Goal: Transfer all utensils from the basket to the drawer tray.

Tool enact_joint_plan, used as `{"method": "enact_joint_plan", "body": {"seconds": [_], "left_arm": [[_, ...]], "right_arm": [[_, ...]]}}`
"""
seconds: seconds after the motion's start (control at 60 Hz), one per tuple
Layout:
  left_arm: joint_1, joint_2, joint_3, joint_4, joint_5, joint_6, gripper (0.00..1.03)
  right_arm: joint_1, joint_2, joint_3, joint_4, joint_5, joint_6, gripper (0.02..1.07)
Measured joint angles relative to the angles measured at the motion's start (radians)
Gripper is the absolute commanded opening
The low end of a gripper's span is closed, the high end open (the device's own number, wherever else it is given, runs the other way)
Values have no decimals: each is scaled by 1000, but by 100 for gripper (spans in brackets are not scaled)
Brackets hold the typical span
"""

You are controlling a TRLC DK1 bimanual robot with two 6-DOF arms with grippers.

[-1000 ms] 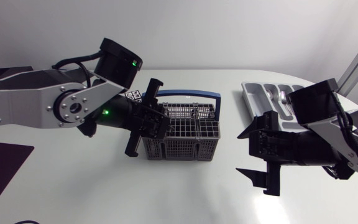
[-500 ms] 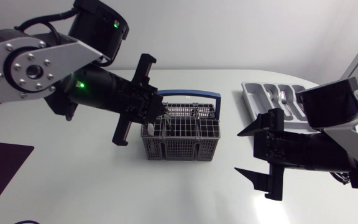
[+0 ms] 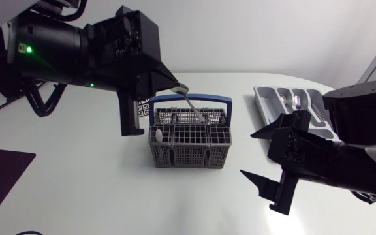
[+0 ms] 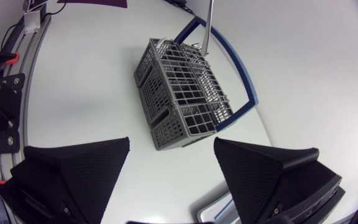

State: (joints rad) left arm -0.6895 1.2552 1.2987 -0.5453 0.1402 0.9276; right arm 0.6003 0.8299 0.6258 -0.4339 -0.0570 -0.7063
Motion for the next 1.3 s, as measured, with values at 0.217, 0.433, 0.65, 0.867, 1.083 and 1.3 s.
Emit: {"method": "enact_joint_plan", "body": {"seconds": [0.217, 0.433, 0.65, 0.867, 1.083, 1.3], "left_arm": [[-3, 68, 5, 21, -14, -391, 4], [-6, 145, 29, 7, -14, -715, 3], [-6, 205, 104, -87, 74, -884, 3], [-5, 227, 125, -117, 134, -973, 3], [-1, 237, 129, -131, 157, -1007, 3], [-1, 238, 130, -138, 165, -1007, 3]], "right_arm": [[154, -13, 4, 105, 133, 133, 92], [186, 10, 5, 215, 172, 188, 84], [227, 72, 5, 328, 224, 194, 65], [252, 148, 5, 419, 291, 190, 50], [252, 205, 8, 454, 317, 178, 26], [251, 241, 40, 468, 320, 159, 15]]}}
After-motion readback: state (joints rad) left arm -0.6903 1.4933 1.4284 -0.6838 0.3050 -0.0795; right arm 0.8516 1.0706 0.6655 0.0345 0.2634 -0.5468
